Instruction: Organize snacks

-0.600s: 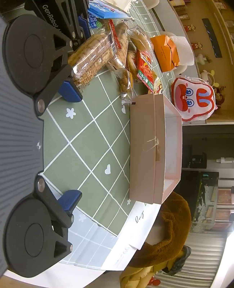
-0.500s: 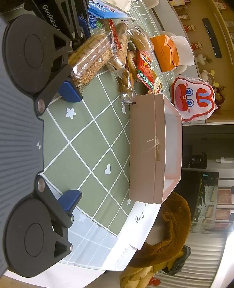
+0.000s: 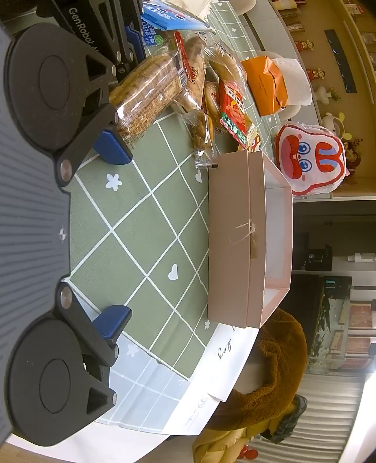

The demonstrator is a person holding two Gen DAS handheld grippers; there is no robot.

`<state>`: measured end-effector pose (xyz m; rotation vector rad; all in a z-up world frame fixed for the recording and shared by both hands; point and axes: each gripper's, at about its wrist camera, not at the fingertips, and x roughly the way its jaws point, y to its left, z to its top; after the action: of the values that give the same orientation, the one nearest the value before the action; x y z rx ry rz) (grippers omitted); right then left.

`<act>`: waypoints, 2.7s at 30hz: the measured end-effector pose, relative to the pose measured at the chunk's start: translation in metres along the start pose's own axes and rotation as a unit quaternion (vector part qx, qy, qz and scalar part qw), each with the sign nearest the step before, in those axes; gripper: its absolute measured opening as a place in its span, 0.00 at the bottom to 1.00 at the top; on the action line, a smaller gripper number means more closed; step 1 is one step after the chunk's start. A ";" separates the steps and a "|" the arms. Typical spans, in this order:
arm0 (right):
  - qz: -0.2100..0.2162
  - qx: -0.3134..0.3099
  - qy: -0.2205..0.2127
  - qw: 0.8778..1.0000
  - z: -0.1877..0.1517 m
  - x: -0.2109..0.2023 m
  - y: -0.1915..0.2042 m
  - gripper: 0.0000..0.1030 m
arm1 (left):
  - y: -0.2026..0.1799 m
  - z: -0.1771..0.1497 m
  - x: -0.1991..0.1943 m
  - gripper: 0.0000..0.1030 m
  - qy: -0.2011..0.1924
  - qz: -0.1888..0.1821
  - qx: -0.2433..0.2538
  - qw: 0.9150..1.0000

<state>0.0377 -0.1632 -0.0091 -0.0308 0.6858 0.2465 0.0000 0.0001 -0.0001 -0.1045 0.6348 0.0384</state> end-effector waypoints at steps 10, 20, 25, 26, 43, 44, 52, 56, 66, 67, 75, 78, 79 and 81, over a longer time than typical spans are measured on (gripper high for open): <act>0.000 0.000 0.000 1.000 0.000 0.000 0.000 1.00 | 0.000 0.000 0.000 0.20 0.000 0.001 0.001 1.000; 0.000 0.000 0.000 1.000 0.000 0.000 0.000 1.00 | 0.000 0.000 0.000 0.20 0.000 0.000 0.000 1.000; 0.000 0.000 0.000 1.000 0.000 0.000 0.000 1.00 | 0.000 0.000 0.000 0.20 0.000 0.000 0.000 1.000; 0.000 0.000 0.000 1.000 0.000 0.000 0.000 1.00 | 0.000 0.000 0.000 0.20 0.000 0.000 0.000 1.000; 0.000 0.000 0.000 1.000 0.000 0.000 0.000 1.00 | 0.000 0.000 0.000 0.20 0.000 0.001 0.001 1.000; 0.000 0.000 0.000 1.000 0.000 0.000 0.000 1.00 | 0.000 0.000 0.000 0.20 0.000 0.000 0.001 1.000; 0.000 0.000 0.000 1.000 0.000 0.000 0.000 1.00 | 0.000 0.000 0.000 0.20 0.000 0.001 0.002 1.000; 0.000 0.000 0.000 1.000 0.000 0.000 0.000 1.00 | -0.001 0.000 0.001 0.20 0.000 0.001 0.002 1.000; 0.000 0.000 0.000 1.000 0.000 0.000 0.000 1.00 | 0.001 0.000 0.003 0.20 0.000 0.003 0.005 1.000; 0.000 0.000 0.000 1.000 0.000 0.000 0.000 1.00 | 0.002 0.000 0.003 0.20 0.000 0.004 0.005 1.000; 0.003 -0.003 0.000 1.000 -0.001 0.000 0.000 1.00 | 0.000 0.001 0.001 0.20 0.001 0.006 0.009 1.000; 0.004 -0.005 0.000 1.000 -0.002 0.000 0.000 1.00 | -0.003 -0.001 0.000 0.20 0.001 0.007 0.008 1.000; 0.006 -0.006 0.002 1.000 -0.002 0.000 0.000 1.00 | -0.002 -0.001 0.000 0.20 0.002 0.008 0.008 1.000; 0.010 -0.009 0.012 1.000 0.002 0.000 -0.001 1.00 | -0.002 0.003 -0.003 0.20 0.017 0.003 0.017 1.000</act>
<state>0.0390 -0.1641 -0.0075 -0.0450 0.7081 0.2726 -0.0005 -0.0019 0.0038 -0.0693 0.6698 0.0323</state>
